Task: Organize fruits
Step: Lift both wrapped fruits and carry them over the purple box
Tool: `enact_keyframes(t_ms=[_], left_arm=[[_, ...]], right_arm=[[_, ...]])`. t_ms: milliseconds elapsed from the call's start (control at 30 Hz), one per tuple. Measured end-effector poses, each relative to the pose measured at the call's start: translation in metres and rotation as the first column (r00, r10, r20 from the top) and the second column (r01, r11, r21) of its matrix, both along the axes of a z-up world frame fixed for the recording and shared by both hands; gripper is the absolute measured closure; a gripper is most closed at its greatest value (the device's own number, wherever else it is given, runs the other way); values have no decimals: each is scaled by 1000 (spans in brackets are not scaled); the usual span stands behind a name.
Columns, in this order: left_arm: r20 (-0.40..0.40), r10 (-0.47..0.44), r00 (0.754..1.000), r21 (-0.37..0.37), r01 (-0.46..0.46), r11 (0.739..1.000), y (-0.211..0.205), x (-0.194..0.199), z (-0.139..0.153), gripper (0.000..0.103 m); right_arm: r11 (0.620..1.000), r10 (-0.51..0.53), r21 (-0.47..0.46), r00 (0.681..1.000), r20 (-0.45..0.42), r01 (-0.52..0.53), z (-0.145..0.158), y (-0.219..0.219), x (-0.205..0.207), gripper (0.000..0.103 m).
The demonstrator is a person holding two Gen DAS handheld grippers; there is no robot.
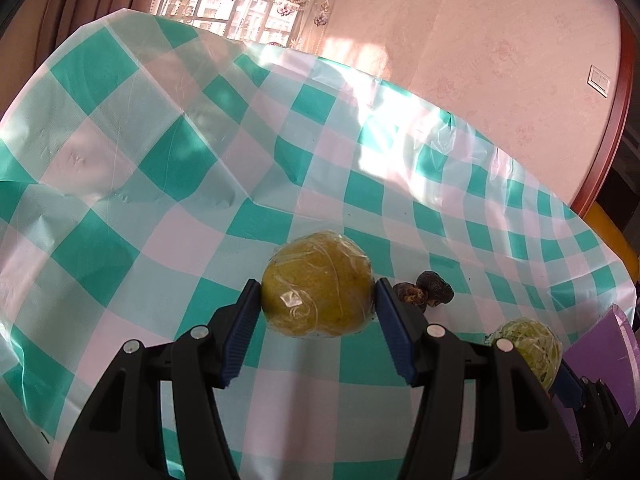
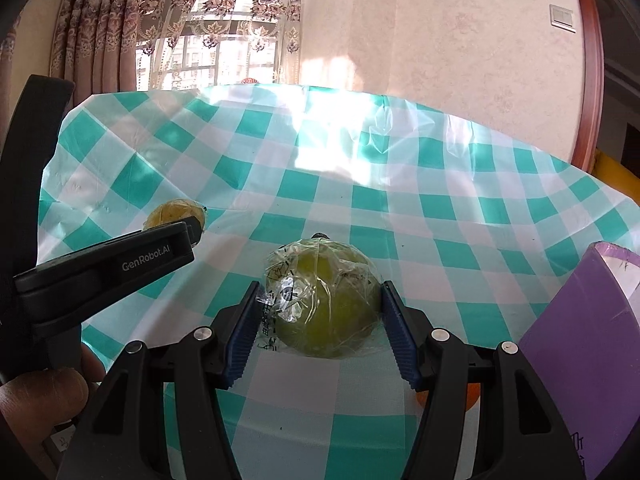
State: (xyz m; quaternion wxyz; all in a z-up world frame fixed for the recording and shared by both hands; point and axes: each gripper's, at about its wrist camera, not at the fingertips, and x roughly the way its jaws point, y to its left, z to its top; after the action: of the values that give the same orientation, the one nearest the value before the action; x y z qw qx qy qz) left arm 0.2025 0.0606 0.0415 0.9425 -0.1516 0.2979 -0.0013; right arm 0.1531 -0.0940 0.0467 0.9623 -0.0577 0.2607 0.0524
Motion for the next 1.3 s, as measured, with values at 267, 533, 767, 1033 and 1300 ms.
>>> enact_keyframes(t_ms=[267,533,767,1033,1300], left_arm=[[47,-49,998,13,48,999,-12,-5,8,45],[88,-107,990,32,105,994,-33,-12,17,45],[139,-210,968,59,203,977,-71,-27,34,45],[184,-336,924,87,325,942,-116,-48,48,45],[210,-437,875,113,423,899,-153,-66,58,45]], right_arm=[[999,-42,27,998,47,41,13,-16,-20,45],[994,-88,72,992,90,81,40,-38,-53,45],[988,-124,101,986,113,113,65,-62,-88,45],[977,-179,135,978,106,164,82,-100,-123,45],[966,-240,136,962,132,222,99,-135,-154,45]])
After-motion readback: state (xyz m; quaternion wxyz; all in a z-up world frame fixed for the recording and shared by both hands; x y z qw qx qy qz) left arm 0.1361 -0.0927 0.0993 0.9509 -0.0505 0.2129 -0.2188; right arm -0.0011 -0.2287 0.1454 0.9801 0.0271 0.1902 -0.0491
